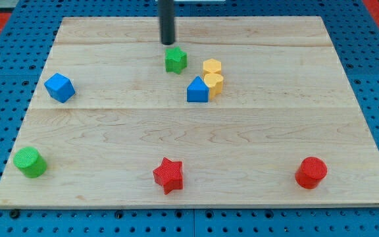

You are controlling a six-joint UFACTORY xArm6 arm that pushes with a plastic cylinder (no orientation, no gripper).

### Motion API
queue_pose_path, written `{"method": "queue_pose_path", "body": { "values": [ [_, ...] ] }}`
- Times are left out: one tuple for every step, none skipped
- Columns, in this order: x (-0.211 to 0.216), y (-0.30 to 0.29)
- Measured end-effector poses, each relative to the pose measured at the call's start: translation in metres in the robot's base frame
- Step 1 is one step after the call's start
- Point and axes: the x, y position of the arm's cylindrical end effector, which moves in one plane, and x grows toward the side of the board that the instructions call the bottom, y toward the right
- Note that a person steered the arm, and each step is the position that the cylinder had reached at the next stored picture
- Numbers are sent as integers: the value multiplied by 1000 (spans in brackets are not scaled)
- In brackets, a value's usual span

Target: Push green star towards center

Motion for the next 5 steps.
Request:
{"method": "queue_pose_path", "body": {
  "values": [
    [57,14],
    [81,18],
    [83,20],
    [84,32],
    [87,-24]
  ]
}}
